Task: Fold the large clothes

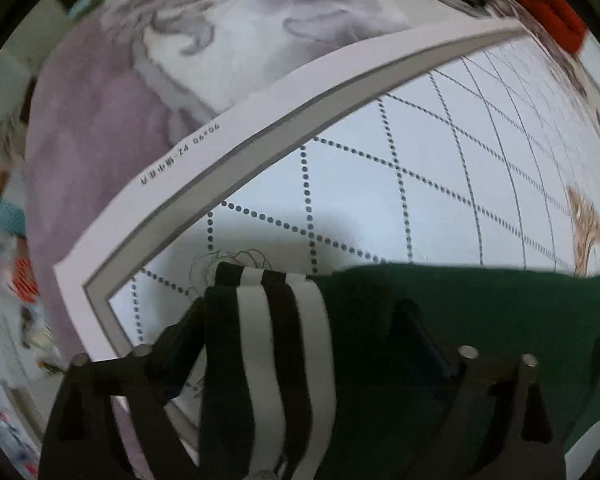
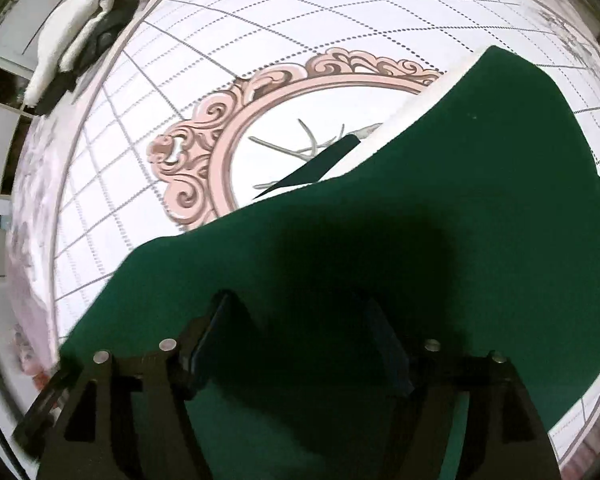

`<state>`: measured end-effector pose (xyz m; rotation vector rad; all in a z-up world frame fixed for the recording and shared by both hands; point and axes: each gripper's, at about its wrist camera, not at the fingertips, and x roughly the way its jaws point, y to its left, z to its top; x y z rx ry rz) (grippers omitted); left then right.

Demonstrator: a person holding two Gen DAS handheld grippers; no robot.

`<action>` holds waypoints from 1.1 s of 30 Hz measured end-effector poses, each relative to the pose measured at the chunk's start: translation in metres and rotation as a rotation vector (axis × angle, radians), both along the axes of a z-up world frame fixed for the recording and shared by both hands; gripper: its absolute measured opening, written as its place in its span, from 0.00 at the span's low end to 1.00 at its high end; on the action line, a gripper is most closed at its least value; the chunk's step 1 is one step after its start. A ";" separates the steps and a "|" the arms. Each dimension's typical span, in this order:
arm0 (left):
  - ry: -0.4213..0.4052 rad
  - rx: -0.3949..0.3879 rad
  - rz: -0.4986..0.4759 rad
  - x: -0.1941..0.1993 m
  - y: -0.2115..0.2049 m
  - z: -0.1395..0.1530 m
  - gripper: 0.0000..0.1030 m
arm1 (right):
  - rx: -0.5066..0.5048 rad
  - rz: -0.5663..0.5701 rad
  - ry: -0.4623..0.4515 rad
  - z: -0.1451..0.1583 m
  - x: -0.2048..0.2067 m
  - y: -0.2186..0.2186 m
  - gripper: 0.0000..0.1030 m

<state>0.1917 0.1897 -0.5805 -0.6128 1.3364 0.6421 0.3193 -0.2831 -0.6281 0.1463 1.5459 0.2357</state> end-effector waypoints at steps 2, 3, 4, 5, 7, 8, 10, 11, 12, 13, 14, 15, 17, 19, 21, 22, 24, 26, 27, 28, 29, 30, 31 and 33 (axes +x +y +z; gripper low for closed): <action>-0.013 0.026 -0.015 -0.003 -0.005 0.013 0.92 | 0.110 -0.100 0.047 0.013 -0.007 -0.034 0.70; -0.022 0.044 -0.027 -0.006 -0.010 0.023 0.92 | 0.155 -0.177 0.055 0.019 -0.015 -0.058 0.70; -0.041 0.056 -0.035 -0.009 -0.016 0.034 0.92 | 0.186 -0.252 0.056 0.025 -0.024 -0.084 0.70; -0.063 0.055 -0.040 -0.012 -0.021 0.042 0.92 | 0.197 -0.300 0.052 0.029 -0.031 -0.103 0.70; -0.107 0.024 -0.042 -0.016 -0.034 0.059 0.92 | 0.151 -0.447 0.024 0.037 -0.056 -0.162 0.79; -0.121 0.004 -0.041 -0.018 -0.042 0.066 0.92 | 0.112 -0.501 0.016 0.038 -0.066 -0.185 0.87; -0.147 -0.037 -0.044 -0.017 -0.058 0.075 0.92 | 0.067 -0.610 0.006 0.028 -0.083 -0.234 0.88; -0.151 -0.054 -0.056 -0.015 -0.069 0.078 0.93 | 0.072 -0.644 0.019 0.019 -0.085 -0.252 0.88; -0.157 -0.063 -0.076 -0.012 -0.080 0.079 0.97 | 0.112 -0.676 0.031 0.007 -0.084 -0.269 0.88; -0.160 -0.067 -0.107 -0.010 -0.093 0.076 0.99 | 0.152 -0.702 0.041 -0.008 -0.079 -0.282 0.88; -0.149 -0.066 -0.129 -0.007 -0.101 0.070 1.00 | 0.176 -0.711 0.041 -0.020 -0.073 -0.288 0.88; -0.125 -0.069 -0.159 -0.001 -0.111 0.062 1.00 | 0.199 -0.705 0.034 -0.032 -0.064 -0.292 0.88; -0.086 -0.040 -0.202 0.013 -0.124 0.049 1.00 | 0.175 -0.717 0.009 -0.052 -0.046 -0.291 0.85; -0.055 -0.019 -0.227 0.026 -0.127 0.044 1.00 | 0.194 -0.775 -0.035 -0.060 -0.041 -0.278 0.56; -0.041 -0.013 -0.232 0.034 -0.125 0.044 1.00 | 0.313 -0.862 -0.052 -0.060 -0.048 -0.273 0.31; -0.041 -0.013 -0.240 0.038 -0.123 0.047 1.00 | 0.339 -0.914 -0.058 -0.056 -0.062 -0.271 0.30; -0.038 -0.004 -0.262 0.040 -0.119 0.056 1.00 | 0.381 -1.005 -0.050 -0.051 -0.085 -0.275 0.29; -0.049 0.021 -0.297 0.039 -0.117 0.072 1.00 | 0.388 -1.120 -0.012 -0.050 -0.123 -0.281 0.28; -0.050 0.036 -0.315 0.037 -0.118 0.078 1.00 | 0.345 -1.161 0.024 -0.047 -0.153 -0.282 0.29; -0.047 0.058 -0.340 0.035 -0.120 0.084 1.00 | 0.302 -1.169 0.067 -0.047 -0.175 -0.280 0.30; -0.042 0.074 -0.361 0.032 -0.122 0.089 1.00 | 0.266 -1.152 0.119 -0.049 -0.193 -0.278 0.35; -0.038 0.077 -0.374 0.031 -0.123 0.089 1.00 | 0.253 -1.137 0.155 -0.051 -0.202 -0.277 0.42; -0.026 0.071 -0.388 0.028 -0.126 0.088 1.00 | 0.255 -1.112 0.232 -0.054 -0.220 -0.277 0.45; -0.003 0.046 -0.402 0.023 -0.132 0.082 1.00 | 0.249 -1.043 0.347 -0.052 -0.234 -0.278 0.53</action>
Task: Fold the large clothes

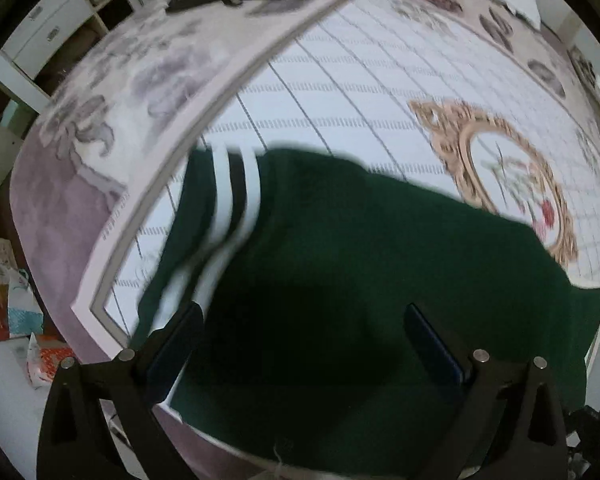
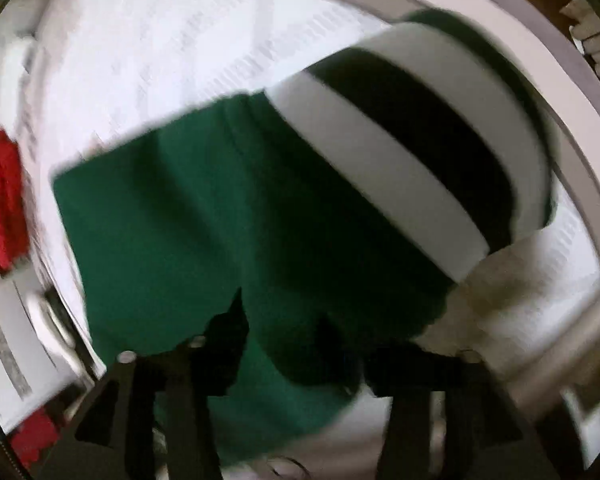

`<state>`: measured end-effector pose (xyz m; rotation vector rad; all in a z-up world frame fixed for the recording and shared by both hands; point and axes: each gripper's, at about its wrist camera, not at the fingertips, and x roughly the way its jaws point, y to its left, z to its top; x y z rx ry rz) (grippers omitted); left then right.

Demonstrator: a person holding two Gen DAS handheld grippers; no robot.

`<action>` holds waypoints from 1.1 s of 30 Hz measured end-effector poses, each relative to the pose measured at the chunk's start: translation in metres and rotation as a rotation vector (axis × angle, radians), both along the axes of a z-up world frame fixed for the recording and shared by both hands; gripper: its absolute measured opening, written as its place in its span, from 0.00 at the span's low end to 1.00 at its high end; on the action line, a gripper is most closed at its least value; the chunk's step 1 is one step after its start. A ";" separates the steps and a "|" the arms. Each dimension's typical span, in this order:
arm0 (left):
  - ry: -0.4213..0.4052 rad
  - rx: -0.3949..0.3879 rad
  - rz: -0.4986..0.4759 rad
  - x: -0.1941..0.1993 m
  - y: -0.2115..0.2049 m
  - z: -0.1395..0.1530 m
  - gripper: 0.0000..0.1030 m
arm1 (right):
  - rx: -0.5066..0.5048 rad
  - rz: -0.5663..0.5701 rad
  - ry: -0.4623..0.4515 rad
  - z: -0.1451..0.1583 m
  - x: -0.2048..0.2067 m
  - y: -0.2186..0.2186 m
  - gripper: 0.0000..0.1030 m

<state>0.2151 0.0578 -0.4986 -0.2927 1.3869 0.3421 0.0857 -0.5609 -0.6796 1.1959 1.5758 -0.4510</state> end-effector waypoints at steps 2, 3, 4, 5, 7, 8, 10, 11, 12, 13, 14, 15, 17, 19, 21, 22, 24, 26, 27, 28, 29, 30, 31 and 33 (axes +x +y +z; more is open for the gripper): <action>0.016 -0.005 -0.015 -0.003 -0.010 -0.010 1.00 | -0.003 0.098 0.048 0.012 0.006 0.007 0.53; 0.022 -0.003 -0.025 -0.002 -0.015 -0.014 1.00 | -0.032 0.183 0.083 0.024 0.011 0.013 0.53; 0.018 0.003 -0.033 -0.001 -0.019 -0.020 1.00 | -0.056 0.258 0.078 0.039 0.021 0.021 0.53; 0.020 0.020 -0.038 0.000 -0.023 -0.027 1.00 | -0.079 0.319 0.059 0.050 0.034 0.028 0.53; 0.041 0.032 -0.040 0.006 -0.028 -0.042 1.00 | -0.139 0.407 -0.004 0.071 0.064 0.041 0.54; 0.054 0.027 -0.032 0.008 -0.028 -0.055 1.00 | -0.162 0.438 -0.062 0.080 0.078 0.048 0.64; 0.074 0.004 -0.008 0.009 -0.025 -0.073 1.00 | -0.249 0.548 -0.181 0.090 0.132 0.069 0.80; 0.084 -0.010 0.003 0.010 -0.023 -0.083 1.00 | -0.291 0.589 -0.221 0.088 0.156 0.076 0.80; 0.093 -0.016 0.010 0.011 -0.021 -0.093 1.00 | -0.327 0.635 -0.255 0.083 0.179 0.083 0.80; 0.087 -0.021 0.014 0.011 -0.020 -0.097 1.00 | -0.346 0.678 -0.271 0.072 0.202 0.088 0.80; 0.071 -0.026 0.023 0.011 -0.019 -0.099 1.00 | -0.346 0.698 -0.279 0.061 0.216 0.089 0.80; 0.056 -0.028 0.036 0.011 -0.018 -0.099 1.00 | -0.316 0.727 -0.293 0.042 0.241 0.096 0.80; 0.041 -0.028 0.055 0.011 -0.018 -0.099 1.00 | -0.245 0.756 -0.260 0.010 0.242 0.087 0.79; 0.027 -0.022 0.070 0.011 -0.018 -0.099 1.00 | -0.131 0.756 -0.258 -0.011 0.256 0.100 0.43; 0.002 -0.010 0.080 0.011 -0.018 -0.099 1.00 | -0.178 0.775 -0.277 -0.002 0.243 0.104 0.14; -0.017 -0.008 0.092 0.010 -0.017 -0.098 1.00 | -0.205 0.778 -0.318 0.011 0.242 0.110 0.11; -0.034 -0.018 0.102 0.011 -0.014 -0.099 1.00 | -0.227 0.709 -0.398 0.043 0.214 0.092 0.08; -0.049 -0.034 0.092 0.014 -0.013 -0.098 1.00 | -0.263 0.596 -0.495 0.075 0.203 0.082 0.08; -0.052 -0.042 0.079 0.016 -0.013 -0.098 1.00 | -0.274 0.566 -0.515 0.082 0.199 0.075 0.08; -0.051 -0.043 0.075 0.018 -0.013 -0.098 1.00 | -0.301 0.548 -0.525 0.083 0.202 0.077 0.08; -0.043 -0.043 0.073 0.020 -0.013 -0.098 1.00 | -0.313 0.554 -0.504 0.085 0.202 0.063 0.08; -0.029 -0.048 0.074 0.022 -0.013 -0.097 1.00 | -0.323 0.566 -0.444 0.072 0.207 0.059 0.09; -0.007 -0.058 0.073 0.024 -0.012 -0.094 1.00 | -0.305 0.590 -0.363 0.051 0.215 0.062 0.09; -0.005 -0.056 0.083 0.029 -0.008 -0.079 1.00 | -0.282 0.630 -0.273 0.036 0.223 0.066 0.18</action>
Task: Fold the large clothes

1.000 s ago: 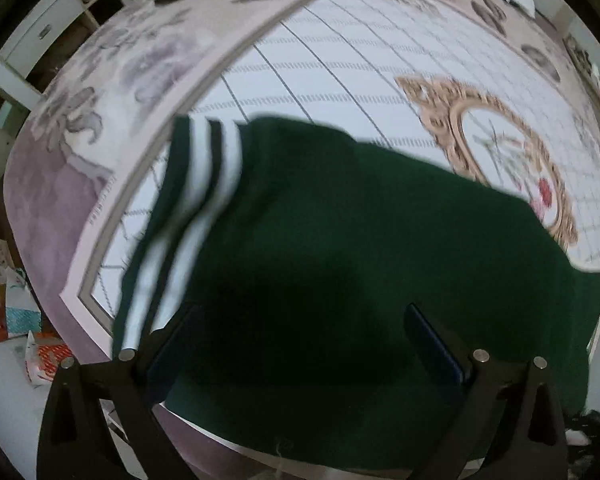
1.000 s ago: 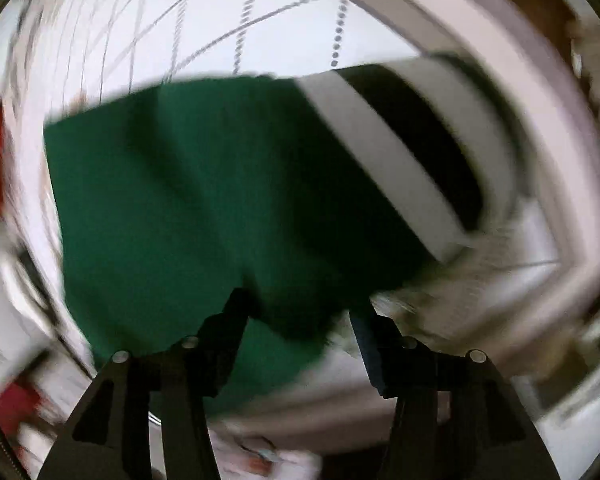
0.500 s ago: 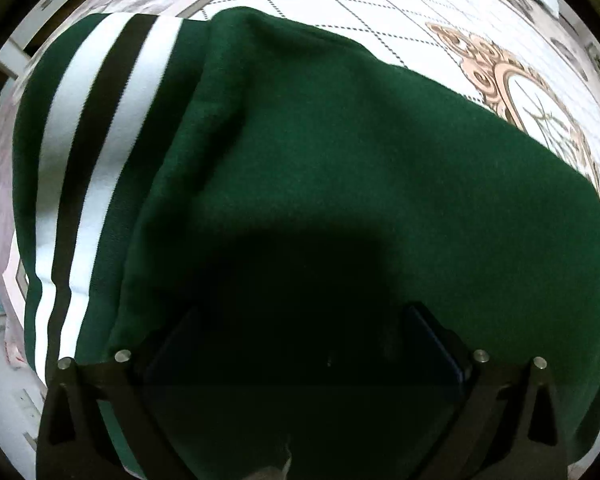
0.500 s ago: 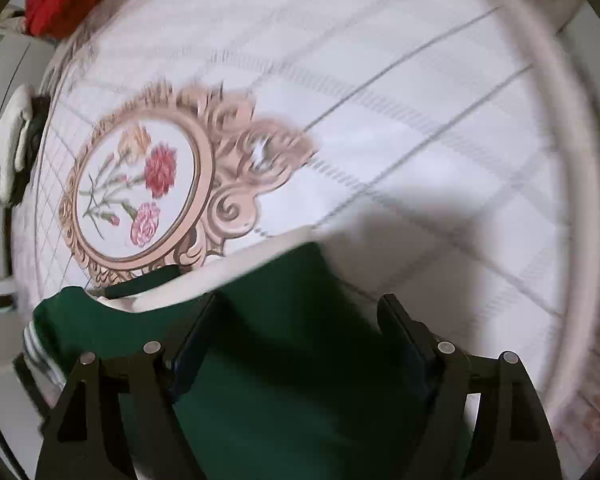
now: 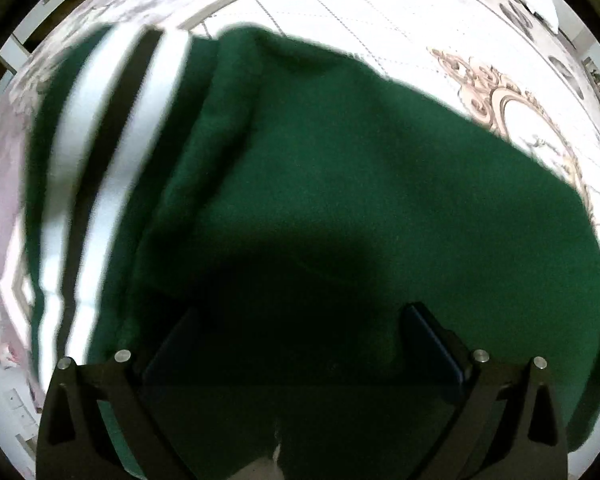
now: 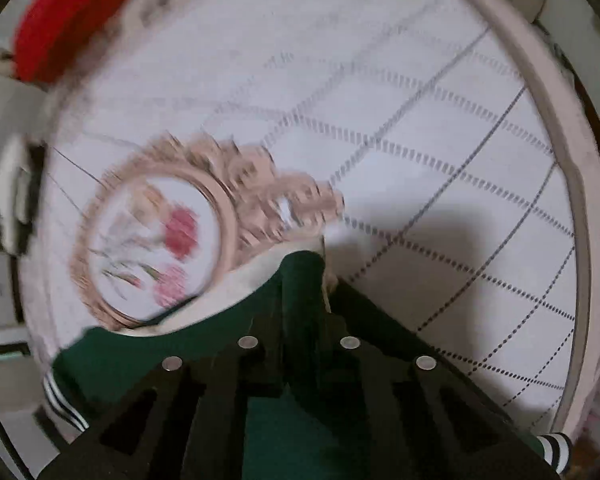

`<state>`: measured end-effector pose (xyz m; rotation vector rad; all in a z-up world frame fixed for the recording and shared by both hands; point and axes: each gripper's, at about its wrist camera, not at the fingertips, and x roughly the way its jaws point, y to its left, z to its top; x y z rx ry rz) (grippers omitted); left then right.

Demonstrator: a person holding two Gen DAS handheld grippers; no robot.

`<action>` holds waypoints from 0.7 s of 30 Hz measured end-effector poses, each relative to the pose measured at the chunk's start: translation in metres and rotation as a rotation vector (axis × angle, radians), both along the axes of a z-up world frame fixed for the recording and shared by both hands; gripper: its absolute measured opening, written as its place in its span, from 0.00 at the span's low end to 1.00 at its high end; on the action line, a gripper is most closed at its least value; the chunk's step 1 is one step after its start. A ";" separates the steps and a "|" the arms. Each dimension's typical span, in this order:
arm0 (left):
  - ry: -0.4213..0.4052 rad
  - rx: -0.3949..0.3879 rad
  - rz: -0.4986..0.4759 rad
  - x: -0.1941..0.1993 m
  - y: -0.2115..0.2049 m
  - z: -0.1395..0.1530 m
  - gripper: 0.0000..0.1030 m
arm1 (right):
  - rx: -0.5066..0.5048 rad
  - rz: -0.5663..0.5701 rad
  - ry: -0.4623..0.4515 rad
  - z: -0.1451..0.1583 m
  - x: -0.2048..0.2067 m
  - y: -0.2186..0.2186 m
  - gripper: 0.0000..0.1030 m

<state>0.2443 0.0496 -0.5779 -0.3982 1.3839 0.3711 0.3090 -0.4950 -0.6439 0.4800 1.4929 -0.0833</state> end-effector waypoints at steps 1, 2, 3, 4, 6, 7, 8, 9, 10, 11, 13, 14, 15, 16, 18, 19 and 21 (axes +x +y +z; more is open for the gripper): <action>-0.018 0.015 0.015 -0.001 0.006 0.013 1.00 | -0.007 0.013 0.014 0.004 0.002 0.003 0.20; -0.032 0.024 0.028 -0.001 0.012 0.022 1.00 | -0.010 0.024 0.006 0.010 0.001 0.005 0.33; -0.037 0.054 0.048 0.000 0.022 0.031 1.00 | -0.012 0.039 -0.014 0.019 -0.001 0.008 0.48; -0.031 0.085 0.071 0.001 0.034 0.035 1.00 | -0.023 0.051 -0.048 0.033 -0.008 0.010 0.52; -0.019 0.130 0.156 0.005 0.071 0.032 1.00 | -0.055 0.062 -0.079 0.051 -0.020 0.010 0.53; -0.007 0.133 0.212 0.007 0.092 0.024 1.00 | -0.069 0.069 -0.089 0.059 -0.030 0.014 0.53; -0.007 0.087 0.246 0.004 0.112 0.014 1.00 | -0.068 0.071 -0.091 0.063 -0.034 0.015 0.53; -0.006 0.017 0.275 0.008 0.123 0.002 1.00 | -0.064 0.071 -0.094 0.067 -0.041 0.019 0.53; -0.002 -0.030 0.294 0.012 0.123 -0.010 1.00 | -0.061 0.064 -0.095 0.069 -0.050 0.023 0.53; -0.001 -0.052 0.296 0.017 0.126 -0.016 1.00 | -0.059 0.058 -0.095 0.072 -0.057 0.024 0.53; -0.009 -0.007 0.251 0.028 0.119 -0.014 1.00 | -0.080 0.045 -0.113 0.075 -0.072 0.030 0.53; -0.011 0.007 0.235 0.030 0.118 -0.014 1.00 | -0.086 0.039 -0.124 0.074 -0.076 0.036 0.53; -0.012 0.012 0.220 0.035 0.116 -0.014 1.00 | -0.078 0.024 -0.131 0.075 -0.082 0.037 0.53; -0.012 0.001 0.218 0.038 0.117 -0.016 1.00 | -0.066 -0.004 -0.134 0.073 -0.087 0.039 0.54; -0.027 -0.050 0.231 0.042 0.122 -0.023 1.00 | -0.045 -0.036 -0.138 0.072 -0.092 0.038 0.55; -0.023 -0.056 0.230 0.045 0.122 -0.023 1.00 | -0.037 -0.054 -0.143 0.073 -0.097 0.036 0.55; -0.002 -0.014 0.197 0.049 0.117 -0.013 1.00 | -0.045 -0.084 -0.165 0.082 -0.106 0.031 0.57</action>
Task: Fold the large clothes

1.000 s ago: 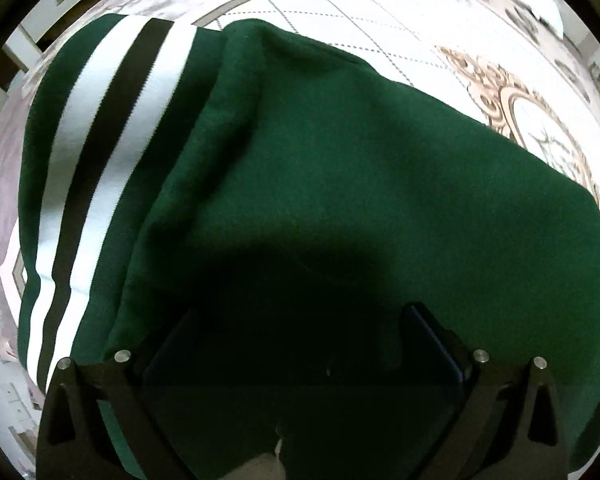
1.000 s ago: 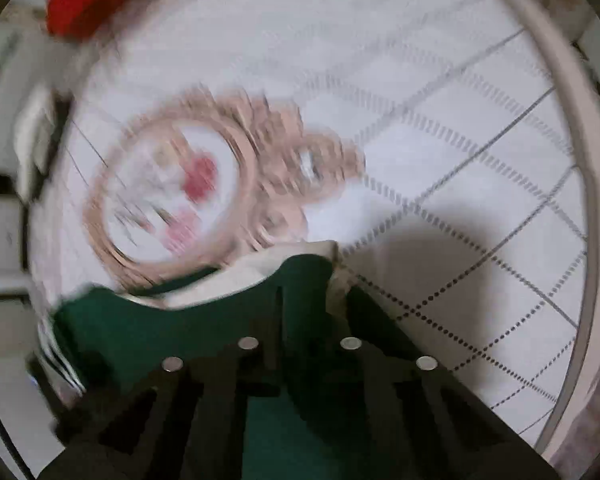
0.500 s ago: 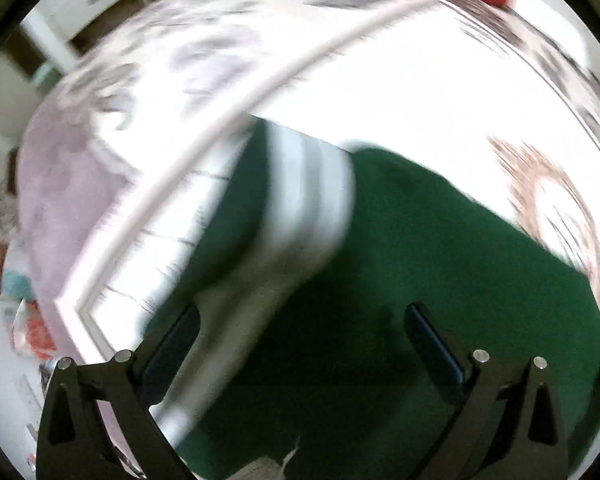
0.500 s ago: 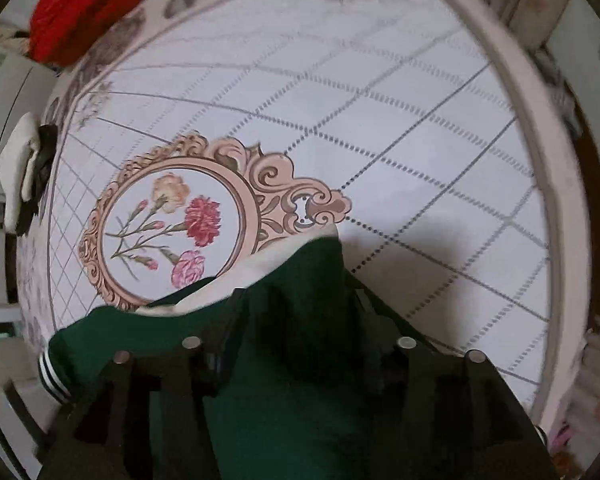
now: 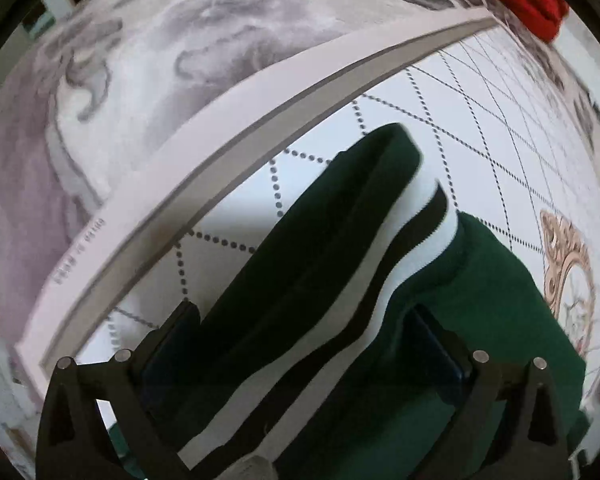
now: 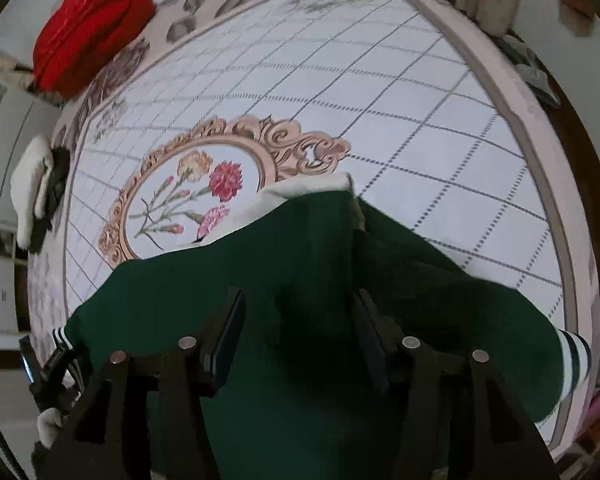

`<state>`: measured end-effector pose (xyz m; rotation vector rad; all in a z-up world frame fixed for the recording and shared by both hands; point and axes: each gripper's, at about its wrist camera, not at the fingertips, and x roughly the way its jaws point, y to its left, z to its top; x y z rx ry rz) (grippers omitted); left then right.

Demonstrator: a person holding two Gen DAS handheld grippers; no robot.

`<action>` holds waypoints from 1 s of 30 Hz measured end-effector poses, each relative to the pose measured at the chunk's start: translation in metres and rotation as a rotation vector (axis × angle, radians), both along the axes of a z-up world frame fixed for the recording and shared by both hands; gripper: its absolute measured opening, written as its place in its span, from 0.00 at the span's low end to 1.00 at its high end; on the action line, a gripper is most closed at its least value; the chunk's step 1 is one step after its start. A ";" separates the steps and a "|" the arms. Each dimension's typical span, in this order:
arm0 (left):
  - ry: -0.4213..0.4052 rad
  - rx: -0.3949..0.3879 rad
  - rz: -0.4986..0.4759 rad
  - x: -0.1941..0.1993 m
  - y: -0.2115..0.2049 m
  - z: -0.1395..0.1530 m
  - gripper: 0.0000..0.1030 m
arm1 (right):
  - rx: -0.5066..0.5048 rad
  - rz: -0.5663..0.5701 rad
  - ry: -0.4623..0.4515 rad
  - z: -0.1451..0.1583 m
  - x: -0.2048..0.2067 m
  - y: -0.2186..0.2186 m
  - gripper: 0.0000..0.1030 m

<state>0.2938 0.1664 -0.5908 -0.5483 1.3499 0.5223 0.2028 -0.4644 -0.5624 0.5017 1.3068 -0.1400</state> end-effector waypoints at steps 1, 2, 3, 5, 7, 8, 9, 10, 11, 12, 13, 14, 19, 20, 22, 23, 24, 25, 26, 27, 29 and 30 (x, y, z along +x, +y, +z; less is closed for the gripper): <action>0.000 0.039 -0.029 0.000 -0.006 0.012 1.00 | -0.006 -0.008 -0.004 0.004 -0.003 -0.003 0.58; -0.012 0.066 -0.057 0.000 -0.014 0.026 1.00 | -0.009 -0.015 -0.006 0.008 -0.006 -0.007 0.58; -0.022 0.091 -0.074 -0.002 -0.020 0.037 1.00 | -0.005 -0.020 -0.001 0.012 -0.010 -0.009 0.58; -0.047 0.171 -0.090 -0.003 -0.029 0.061 1.00 | 0.009 -0.024 0.014 0.019 -0.019 -0.011 0.58; -0.044 0.273 -0.070 0.007 -0.023 0.066 1.00 | 0.006 -0.015 0.024 0.025 -0.027 -0.012 0.58; -0.035 0.296 -0.056 0.008 -0.013 0.060 1.00 | -0.005 -0.006 0.036 0.025 -0.030 -0.012 0.58; -0.006 0.297 -0.042 0.016 -0.005 0.052 1.00 | -0.011 -0.014 0.053 0.023 -0.034 -0.013 0.58; 0.035 0.266 -0.031 0.023 0.003 0.031 1.00 | -0.004 -0.030 0.063 0.018 -0.038 -0.013 0.58; 0.055 0.228 -0.026 0.026 0.013 0.011 1.00 | 0.009 -0.048 0.082 0.012 -0.042 -0.013 0.58; 0.068 0.203 -0.026 0.026 0.017 -0.003 1.00 | 0.027 -0.070 0.114 0.003 -0.046 -0.015 0.58; 0.060 0.203 -0.026 0.021 0.022 -0.006 1.00 | 0.062 -0.100 0.147 -0.010 -0.051 -0.016 0.58; 0.043 0.211 -0.026 0.018 0.023 -0.006 1.00 | 0.078 -0.106 0.157 -0.018 -0.051 -0.017 0.58; 0.043 0.291 -0.080 0.010 0.003 0.037 1.00 | 0.164 -0.212 0.167 -0.040 -0.074 -0.034 0.58; 0.025 0.303 -0.101 0.012 -0.007 0.051 1.00 | 0.184 -0.232 0.149 -0.036 -0.083 -0.040 0.58; -0.018 0.300 -0.179 0.008 -0.050 0.075 1.00 | 0.187 -0.263 0.141 -0.029 -0.106 -0.052 0.63; -0.032 0.283 -0.226 0.004 -0.075 0.082 1.00 | 0.189 -0.276 0.141 -0.028 -0.114 -0.057 0.70; -0.036 0.261 -0.264 0.003 -0.097 0.085 1.00 | 0.190 -0.295 0.148 -0.028 -0.127 -0.064 0.72; -0.036 0.233 -0.309 0.001 -0.121 0.083 1.00 | 0.188 -0.317 0.167 -0.032 -0.141 -0.074 0.72; -0.033 0.199 -0.357 -0.001 -0.147 0.080 1.00 | 0.184 -0.338 0.180 -0.036 -0.152 -0.083 0.72; -0.018 0.171 -0.413 -0.002 -0.175 0.072 1.00 | 0.181 -0.369 0.195 -0.042 -0.162 -0.094 0.72; 0.026 0.150 -0.524 -0.005 -0.225 0.053 1.00 | 0.141 -0.465 0.236 -0.048 -0.184 -0.121 0.72; 0.041 0.158 -0.572 -0.007 -0.248 0.042 1.00 | 0.144 -0.487 0.200 -0.044 -0.189 -0.129 0.69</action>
